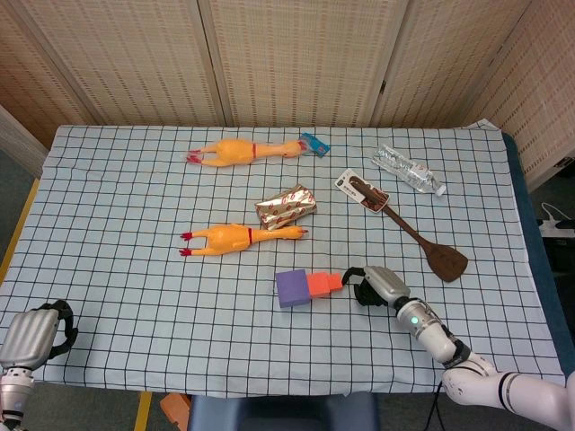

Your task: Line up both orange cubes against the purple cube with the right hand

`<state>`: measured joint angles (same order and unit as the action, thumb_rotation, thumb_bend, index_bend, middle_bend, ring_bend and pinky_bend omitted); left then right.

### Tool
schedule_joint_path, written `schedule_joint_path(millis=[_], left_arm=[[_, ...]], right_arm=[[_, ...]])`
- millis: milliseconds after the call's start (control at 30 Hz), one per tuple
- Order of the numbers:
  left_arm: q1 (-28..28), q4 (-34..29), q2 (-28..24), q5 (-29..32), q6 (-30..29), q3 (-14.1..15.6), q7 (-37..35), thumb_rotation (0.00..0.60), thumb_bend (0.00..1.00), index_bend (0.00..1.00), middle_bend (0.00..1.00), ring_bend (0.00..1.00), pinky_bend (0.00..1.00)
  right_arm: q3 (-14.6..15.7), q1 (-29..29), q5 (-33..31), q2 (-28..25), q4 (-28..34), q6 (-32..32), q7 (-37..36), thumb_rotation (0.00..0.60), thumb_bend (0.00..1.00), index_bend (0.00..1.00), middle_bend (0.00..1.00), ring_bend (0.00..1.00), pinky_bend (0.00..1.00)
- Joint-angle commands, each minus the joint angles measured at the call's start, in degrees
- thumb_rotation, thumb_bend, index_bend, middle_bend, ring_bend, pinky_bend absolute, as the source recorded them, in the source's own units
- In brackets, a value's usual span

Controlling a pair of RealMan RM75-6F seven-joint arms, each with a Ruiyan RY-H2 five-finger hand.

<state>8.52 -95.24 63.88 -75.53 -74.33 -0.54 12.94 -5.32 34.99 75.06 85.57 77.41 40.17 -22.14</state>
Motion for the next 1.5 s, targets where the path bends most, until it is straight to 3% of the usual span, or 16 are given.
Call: schedule_joint_path(millis=[33,633,800,933,1067,1233,1367,1500], left_arm=[[0.02,-0.03,-0.03,0.08,0.09,0.0,-0.03,0.6,0.41,0.27,0.4,0.41,0.52],[0.04,-0.02,-0.11,0.08,0.11,-0.02,-0.22,0.6,0.41,0.27,0.4,0.41,0.52],[-0.05,0.12,-0.08,0.03,-0.18,-0.09,-0.27,0.6,0.41,0.27,0.4,0.41,0.52],[-0.13,0.28,-0.01,-0.03,-0.54,-0.28,-0.57,0.6,0.41,0.27,0.4,0.41,0.52],[-0.31,0.69,0.21,-0.84,-1.48,-0.4,-0.94,0.6,0.41,0.28,0.41,0.42,0.52],[-0.64,1.16,0.17,-1.75,-2.71,-0.64,-1.95,0.6,0.41,0.28,0.41,0.42,0.52],[-0.93,2.51,0.36,-2.79,-4.04,-0.96,-3.3,0.6,0.41,0.33,0.43,0.42,0.52],[-1.39,3.27,0.66,-3.29,-5.44,-1.26,-3.69,0.6,0.41,0.34,0.43,0.42,0.52]], right_arm=[[0.12,0.04,0.16,0.14,-0.2,0.0,-0.22,0.6,0.66,0.39,0.98,0.89,0.93],[0.85,-0.59,2.65,-0.7,0.35,2.49,-2.39,0.6,0.65,0.39,0.98,0.89,0.93],[1.43,-4.3,2.83,-3.76,1.59,11.38,7.73,0.6,0.49,0.4,0.98,0.89,0.93],[1.78,-8.78,3.31,-5.51,3.69,22.25,20.15,0.6,0.35,0.41,0.98,0.8,0.91],[2.42,-13.56,4.3,-7.34,6.22,32.05,29.5,0.6,0.27,0.41,0.88,0.68,0.9],[2.75,-17.8,3.15,-8.73,7.0,37.95,35.8,0.6,0.26,0.42,0.7,0.55,0.84],[1.99,-19.56,2.44,-8.77,6.17,40.14,35.3,0.6,0.26,0.42,0.58,0.49,0.77],[1.5,-20.43,2.86,-8.03,3.75,40.8,31.66,0.6,0.26,0.42,0.57,0.47,0.77]])
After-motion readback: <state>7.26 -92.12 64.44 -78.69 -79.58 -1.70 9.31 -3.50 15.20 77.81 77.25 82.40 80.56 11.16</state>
